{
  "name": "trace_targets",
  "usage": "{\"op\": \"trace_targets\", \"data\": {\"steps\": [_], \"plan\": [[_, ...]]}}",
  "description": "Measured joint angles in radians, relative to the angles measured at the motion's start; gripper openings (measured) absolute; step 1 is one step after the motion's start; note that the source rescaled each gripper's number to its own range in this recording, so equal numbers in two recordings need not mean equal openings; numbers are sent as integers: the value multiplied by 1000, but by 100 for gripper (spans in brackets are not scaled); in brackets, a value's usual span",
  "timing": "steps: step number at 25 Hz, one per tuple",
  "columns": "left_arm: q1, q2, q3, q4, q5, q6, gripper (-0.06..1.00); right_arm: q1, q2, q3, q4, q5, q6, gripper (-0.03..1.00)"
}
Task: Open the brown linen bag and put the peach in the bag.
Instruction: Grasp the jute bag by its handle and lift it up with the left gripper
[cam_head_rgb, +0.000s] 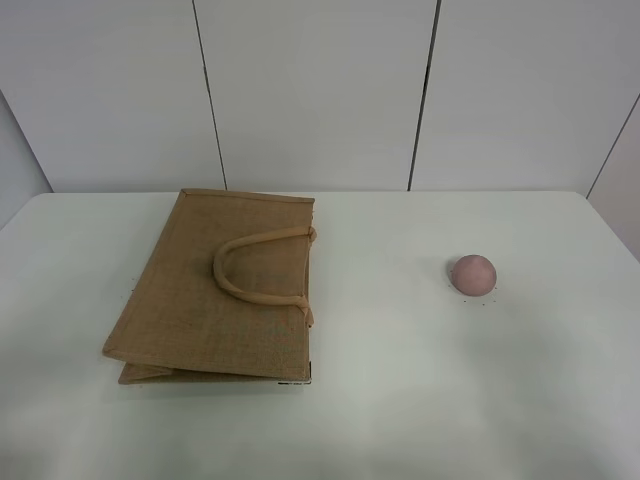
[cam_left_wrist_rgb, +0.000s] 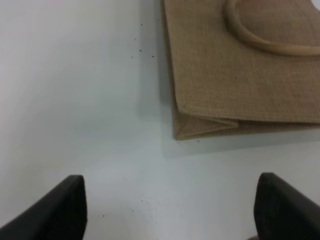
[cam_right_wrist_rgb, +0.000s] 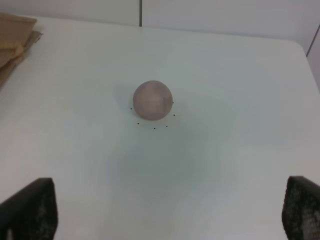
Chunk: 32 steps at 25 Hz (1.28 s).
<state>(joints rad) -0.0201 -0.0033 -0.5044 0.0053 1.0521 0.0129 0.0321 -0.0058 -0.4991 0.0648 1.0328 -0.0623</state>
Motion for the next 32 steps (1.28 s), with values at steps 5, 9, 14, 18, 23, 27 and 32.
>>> {"op": "trace_targets", "data": {"steps": [5,9,14,18,23,27,32], "plan": [[0,0,0,0,0,0,92,0,0,0,0,0,0,100],[0,0,0,0,0,0,92,0,0,0,0,0,0,100],[0,119,-51,-5,1,0,92,0,0,0,0,0,0,100],[0,399,-151,1,-8,0,92,0,0,0,0,0,0,100],[0,823,-316,1,-68,0,92,0,0,0,0,0,0,100],[0,1138,-475,1,-126,0,92,0,0,0,0,0,0,100],[0,1490,-707,-5,-168,0,92,0,0,0,0,0,0,100]]}}
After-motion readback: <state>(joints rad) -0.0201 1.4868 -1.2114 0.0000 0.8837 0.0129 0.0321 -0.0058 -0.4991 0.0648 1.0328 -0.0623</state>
